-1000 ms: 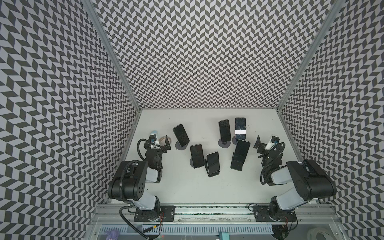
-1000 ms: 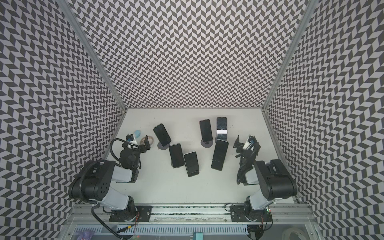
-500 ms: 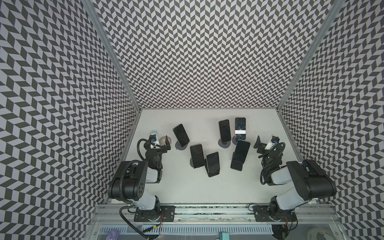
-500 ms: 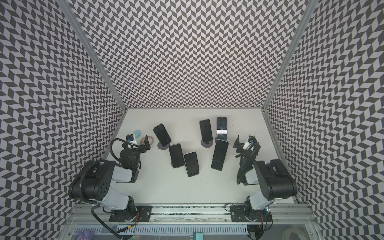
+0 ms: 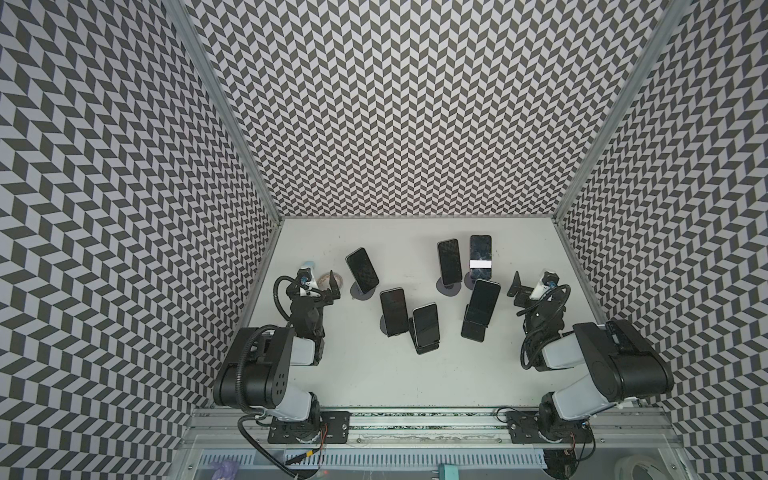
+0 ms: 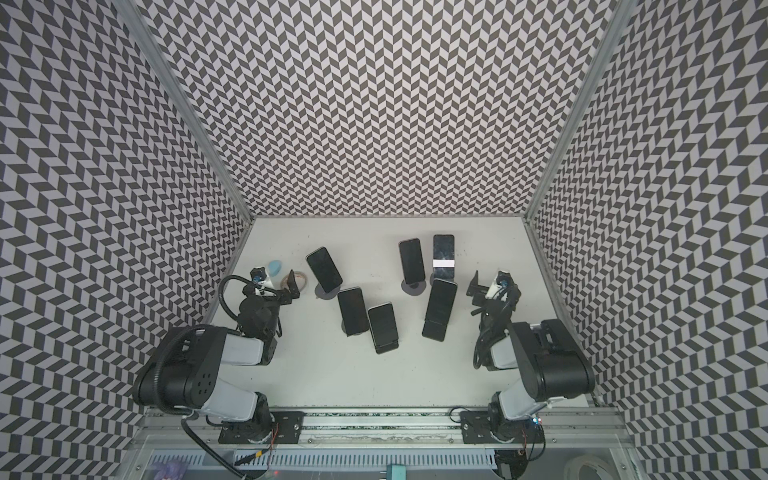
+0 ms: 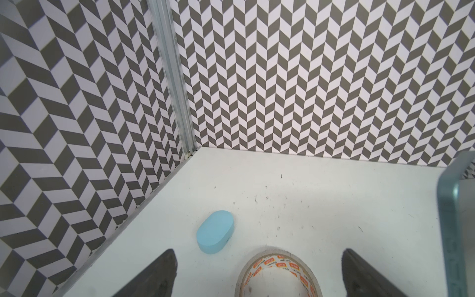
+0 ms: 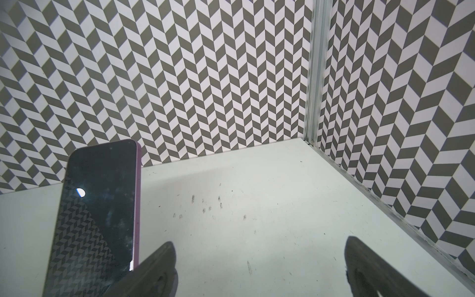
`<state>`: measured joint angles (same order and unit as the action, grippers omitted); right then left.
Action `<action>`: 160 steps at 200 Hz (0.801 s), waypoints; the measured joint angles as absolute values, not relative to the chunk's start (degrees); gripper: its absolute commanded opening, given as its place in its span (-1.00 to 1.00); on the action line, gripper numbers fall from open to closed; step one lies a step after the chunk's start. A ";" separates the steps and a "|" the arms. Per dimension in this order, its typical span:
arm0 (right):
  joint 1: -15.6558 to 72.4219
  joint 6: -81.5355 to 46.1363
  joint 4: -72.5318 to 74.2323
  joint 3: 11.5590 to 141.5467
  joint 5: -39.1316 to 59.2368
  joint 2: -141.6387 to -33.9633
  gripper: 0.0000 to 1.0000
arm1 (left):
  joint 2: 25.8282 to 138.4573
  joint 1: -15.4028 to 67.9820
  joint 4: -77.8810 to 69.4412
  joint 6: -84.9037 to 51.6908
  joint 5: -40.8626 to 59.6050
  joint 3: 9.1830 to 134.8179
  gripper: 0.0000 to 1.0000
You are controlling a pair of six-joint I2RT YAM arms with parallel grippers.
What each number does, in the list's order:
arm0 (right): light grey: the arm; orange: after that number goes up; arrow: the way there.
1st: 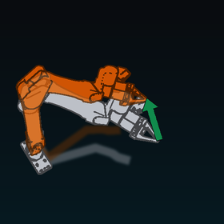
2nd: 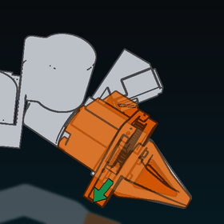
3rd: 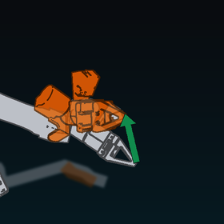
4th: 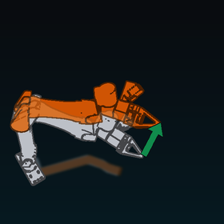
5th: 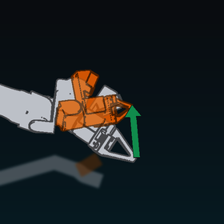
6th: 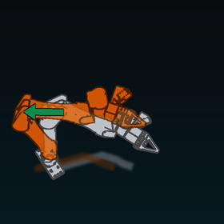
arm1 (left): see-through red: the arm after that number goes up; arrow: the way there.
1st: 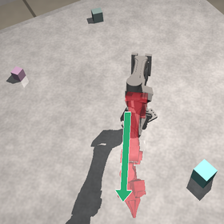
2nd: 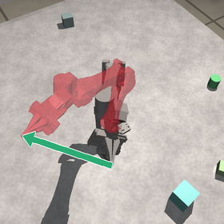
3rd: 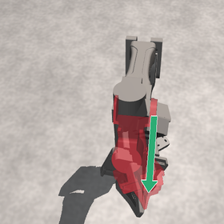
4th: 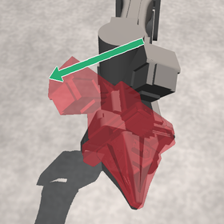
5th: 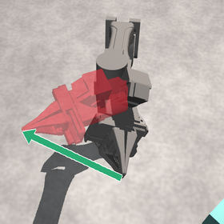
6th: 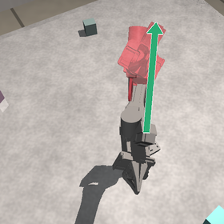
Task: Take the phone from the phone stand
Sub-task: 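Raise both arms and extend them forward over the phone stands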
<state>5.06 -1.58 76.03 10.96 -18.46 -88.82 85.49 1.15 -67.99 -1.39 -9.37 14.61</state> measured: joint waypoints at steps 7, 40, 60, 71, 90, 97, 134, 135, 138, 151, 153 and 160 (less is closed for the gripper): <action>5.06 -1.56 75.66 10.96 -18.35 -88.36 0.98 | 84.73 1.15 -67.40 -1.39 -9.52 14.92 1.00; 5.06 -1.63 71.66 11.14 -18.70 -83.35 0.99 | 80.60 1.15 -64.34 -1.41 -10.22 15.22 1.00; 5.08 -1.78 70.02 11.27 -19.11 -80.73 0.99 | 78.24 1.15 -63.22 -1.41 -10.61 15.22 1.00; 5.08 -1.78 69.01 11.35 -19.31 -79.57 0.98 | 76.86 1.17 -62.46 -1.45 -10.85 15.22 1.00; 5.08 -1.80 66.41 12.12 -19.73 -77.54 0.99 | 74.50 1.34 -60.47 -1.63 -11.05 15.31 1.00; 5.08 -1.78 65.25 12.78 -19.79 -76.64 0.99 | 73.73 1.39 -59.33 -1.63 -11.22 15.64 1.00; 5.08 -1.69 56.14 17.61 -19.81 -70.59 0.99 | 70.41 1.48 -51.31 -1.58 -11.57 20.38 1.00; 5.08 -1.69 55.86 17.74 -19.79 -70.46 0.99 | 70.32 1.48 -51.13 -1.58 -11.57 20.49 1.00; 5.08 -1.69 54.83 18.22 -19.79 -69.95 0.99 | 70.02 1.48 -50.61 -1.58 -11.57 20.80 1.00; 5.08 -1.69 50.09 20.38 -19.75 -67.64 0.98 | 68.40 1.54 -47.68 -1.61 -11.66 22.37 1.00; 5.08 -1.69 49.34 20.69 -19.75 -67.24 0.99 | 68.10 1.54 -47.18 -1.61 -11.68 22.63 1.00; 5.08 -1.69 47.18 21.67 -19.73 -66.13 0.99 | 67.24 1.63 -45.45 -1.58 -11.75 23.57 1.00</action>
<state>5.08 -1.69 47.18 21.67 -19.73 -66.13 67.24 1.63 -45.45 -1.58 -11.75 23.57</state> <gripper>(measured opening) 0.994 0.998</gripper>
